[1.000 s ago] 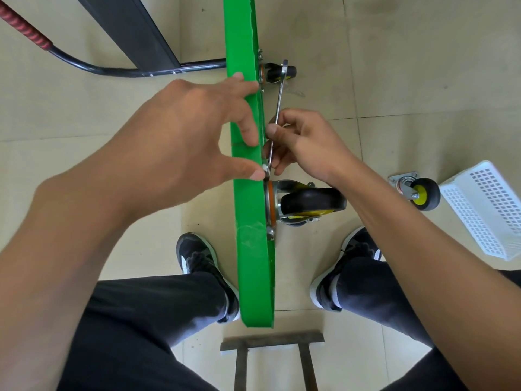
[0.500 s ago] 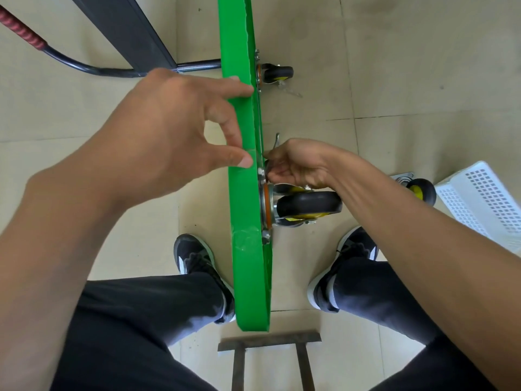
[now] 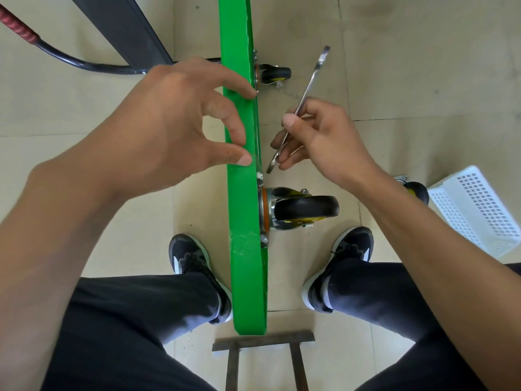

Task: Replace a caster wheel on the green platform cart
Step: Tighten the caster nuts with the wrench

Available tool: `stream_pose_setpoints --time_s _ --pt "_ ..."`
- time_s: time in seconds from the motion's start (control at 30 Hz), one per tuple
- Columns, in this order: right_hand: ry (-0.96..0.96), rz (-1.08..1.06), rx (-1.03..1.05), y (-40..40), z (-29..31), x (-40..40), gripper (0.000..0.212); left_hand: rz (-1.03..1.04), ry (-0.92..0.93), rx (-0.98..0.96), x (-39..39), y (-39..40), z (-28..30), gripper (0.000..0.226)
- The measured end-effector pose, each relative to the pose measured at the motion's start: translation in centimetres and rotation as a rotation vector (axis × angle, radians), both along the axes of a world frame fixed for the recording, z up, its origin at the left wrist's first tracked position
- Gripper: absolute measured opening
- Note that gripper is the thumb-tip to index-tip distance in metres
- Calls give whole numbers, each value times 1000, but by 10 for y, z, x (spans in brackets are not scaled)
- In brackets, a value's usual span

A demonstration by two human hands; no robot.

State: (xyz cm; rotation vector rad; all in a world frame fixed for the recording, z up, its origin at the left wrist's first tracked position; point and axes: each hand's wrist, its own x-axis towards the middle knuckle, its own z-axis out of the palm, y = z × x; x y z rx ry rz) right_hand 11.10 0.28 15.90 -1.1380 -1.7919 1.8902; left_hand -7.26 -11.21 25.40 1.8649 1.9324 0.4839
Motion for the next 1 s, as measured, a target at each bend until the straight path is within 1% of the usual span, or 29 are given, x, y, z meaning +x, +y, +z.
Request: stream_pose_setpoints --time_s 0.07,0.13,0.2,0.33,0.47,0.7,0.8,0.93,1.0 --pt "21 63 127 -5 11 3 7 -8 -2 1 -1 2 -1 17" --pt "19 114 195 -9 16 7 4 -12 -2 3 -2 3 -1 17" --pt "-4 161 236 -13 16 10 5 -13 -14 4 -3 4 -2 18" --pt "-7 192 210 -17 15 11 9 -24 -16 0 -4 5 -3 21" --pt "11 179 213 -22 13 8 10 -16 6 2 -4 4 -3 17" --pt "2 250 342 -24 11 5 8 -32 67 -3 1 -1 -2 19" --pt "10 221 297 -24 8 4 12 -37 88 -13 1 -2 -3 19" --pt "11 202 271 -23 6 2 14 -37 94 -43 3 -4 -2 36" --pt "12 202 280 -23 5 0 16 -34 87 -51 4 -4 -2 40"
